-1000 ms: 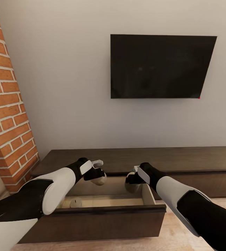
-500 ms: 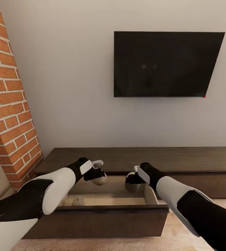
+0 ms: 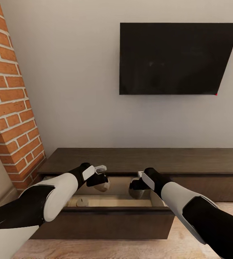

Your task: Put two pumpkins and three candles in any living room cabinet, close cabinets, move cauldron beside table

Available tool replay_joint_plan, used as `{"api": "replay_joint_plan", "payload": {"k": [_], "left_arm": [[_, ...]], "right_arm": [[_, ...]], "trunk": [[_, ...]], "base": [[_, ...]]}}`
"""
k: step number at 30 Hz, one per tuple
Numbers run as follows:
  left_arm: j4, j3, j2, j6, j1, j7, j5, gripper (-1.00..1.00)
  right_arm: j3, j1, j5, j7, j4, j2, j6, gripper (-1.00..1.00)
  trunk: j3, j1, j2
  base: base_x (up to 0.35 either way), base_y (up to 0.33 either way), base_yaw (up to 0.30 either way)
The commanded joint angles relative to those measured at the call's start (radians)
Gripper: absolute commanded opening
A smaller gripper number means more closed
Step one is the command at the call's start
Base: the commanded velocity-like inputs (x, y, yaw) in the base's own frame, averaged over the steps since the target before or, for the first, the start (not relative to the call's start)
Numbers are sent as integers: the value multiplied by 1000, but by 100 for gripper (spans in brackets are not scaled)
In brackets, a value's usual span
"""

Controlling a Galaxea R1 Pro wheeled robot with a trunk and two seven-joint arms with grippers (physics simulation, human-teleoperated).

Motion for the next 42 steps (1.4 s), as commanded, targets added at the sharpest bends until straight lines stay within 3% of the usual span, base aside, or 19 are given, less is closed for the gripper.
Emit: {"api": "replay_joint_plan", "payload": {"k": [1,12,21,31,42], "left_arm": [[1,2,0,1,-1,7,11,-100],[1,2,0,1,-2,7,12,-100],[1,2,0,1,-2,7,12,-100],[1,2,0,1,-2,7,12,-100],[1,2,0,2,-2,7,13,-100]], "right_arm": [[5,-1,-9,-8,-2,0,4,-100],[5,-1,-8,-8,-2,1,3,-100],[5,-1,-8,-8,-2,1,3,-100],[5,-1,-8,-8,-2,1,3,-100],[5,-1,-8,-9,-2,1,4,-100]], "trunk": [[-6,4,-8],[-45,46,-85],[-53,46,-85],[-58,46,-85],[-64,46,-85]], "base": [[0,0,-95],[0,0,-40],[3,0,0],[282,0,0],[32,0,0]]}}
